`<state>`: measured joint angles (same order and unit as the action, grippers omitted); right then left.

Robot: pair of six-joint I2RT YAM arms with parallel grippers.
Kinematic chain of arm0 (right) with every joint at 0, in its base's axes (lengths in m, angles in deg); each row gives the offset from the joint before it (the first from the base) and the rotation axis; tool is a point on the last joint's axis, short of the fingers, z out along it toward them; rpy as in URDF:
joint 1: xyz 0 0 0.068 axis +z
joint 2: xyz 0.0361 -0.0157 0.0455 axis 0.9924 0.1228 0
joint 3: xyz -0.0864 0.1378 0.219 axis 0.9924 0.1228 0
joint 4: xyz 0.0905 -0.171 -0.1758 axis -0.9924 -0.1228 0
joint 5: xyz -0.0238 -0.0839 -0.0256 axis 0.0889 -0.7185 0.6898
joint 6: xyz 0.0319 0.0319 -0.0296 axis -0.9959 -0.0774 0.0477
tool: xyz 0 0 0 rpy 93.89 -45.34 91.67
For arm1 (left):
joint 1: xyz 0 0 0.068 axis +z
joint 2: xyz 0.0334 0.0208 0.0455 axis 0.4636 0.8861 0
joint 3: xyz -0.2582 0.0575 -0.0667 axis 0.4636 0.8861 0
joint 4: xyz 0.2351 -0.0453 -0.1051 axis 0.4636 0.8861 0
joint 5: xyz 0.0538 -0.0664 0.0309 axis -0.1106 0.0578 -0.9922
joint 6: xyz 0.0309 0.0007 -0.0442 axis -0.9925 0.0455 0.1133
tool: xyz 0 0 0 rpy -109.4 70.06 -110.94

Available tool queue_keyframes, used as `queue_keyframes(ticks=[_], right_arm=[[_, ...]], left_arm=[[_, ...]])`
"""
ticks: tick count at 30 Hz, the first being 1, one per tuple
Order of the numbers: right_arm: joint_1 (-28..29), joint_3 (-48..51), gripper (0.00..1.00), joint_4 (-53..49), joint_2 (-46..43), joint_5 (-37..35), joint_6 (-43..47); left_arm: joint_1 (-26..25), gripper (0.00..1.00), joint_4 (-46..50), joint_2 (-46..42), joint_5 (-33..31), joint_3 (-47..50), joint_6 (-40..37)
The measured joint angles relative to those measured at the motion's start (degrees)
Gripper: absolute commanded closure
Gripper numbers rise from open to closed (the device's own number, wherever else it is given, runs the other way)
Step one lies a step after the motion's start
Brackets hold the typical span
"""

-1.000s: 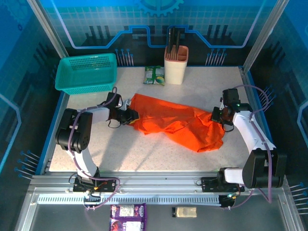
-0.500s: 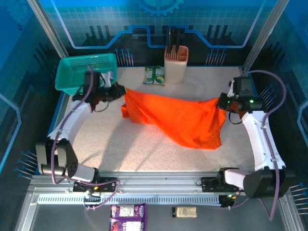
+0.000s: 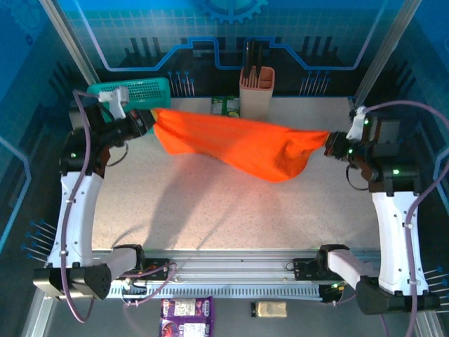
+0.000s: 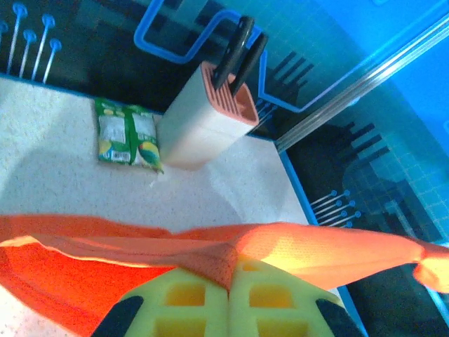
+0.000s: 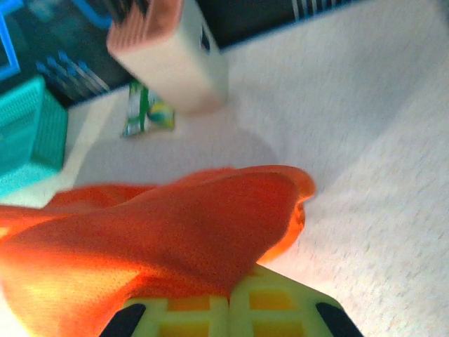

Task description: Fold the inside-out t-shirt

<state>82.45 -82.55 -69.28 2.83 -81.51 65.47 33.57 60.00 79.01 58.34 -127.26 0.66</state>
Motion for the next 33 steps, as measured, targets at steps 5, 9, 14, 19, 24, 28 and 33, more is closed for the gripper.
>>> queue_keyframes(ticks=[5, 9, 14, 19, 24, 28, 33], right_arm=[[3.34, 17.77, 0.75, 0.50, 3.41, 4.63, -2.27], [5.90, 24.41, 0.61, 1.49, 9.90, 3.04, -3.23], [8.46, 24.76, 0.54, 3.04, 9.35, -1.14, -4.35], [11.02, 27.78, 0.55, 5.11, 6.88, -4.00, -6.45], [14.82, 35.89, 0.57, 7.39, 6.29, -4.52, -9.79], [19.34, 41.64, 0.55, 10.32, 6.97, -4.48, -12.83], [22.21, 44.41, 0.46, 14.45, 8.33, -5.16, -15.93]], left_arm=[[0.00, 1.00, -2.51, 3.72, 1.25, 18.34, 0.00], [0.00, 1.00, -2.91, 12.70, 1.16, 26.71, 0.00], [-0.02, 1.00, -4.42, 13.92, 0.57, 27.10, -0.02], [-0.02, 1.00, -5.09, 13.70, -0.55, 26.69, -0.04], [-0.02, 1.00, -5.09, 13.20, -1.27, 26.69, -0.04], [-0.02, 1.00, -5.09, 12.79, -1.38, 26.69, -0.04], [-0.02, 1.00, -5.09, 12.57, -1.40, 26.69, -0.04]])
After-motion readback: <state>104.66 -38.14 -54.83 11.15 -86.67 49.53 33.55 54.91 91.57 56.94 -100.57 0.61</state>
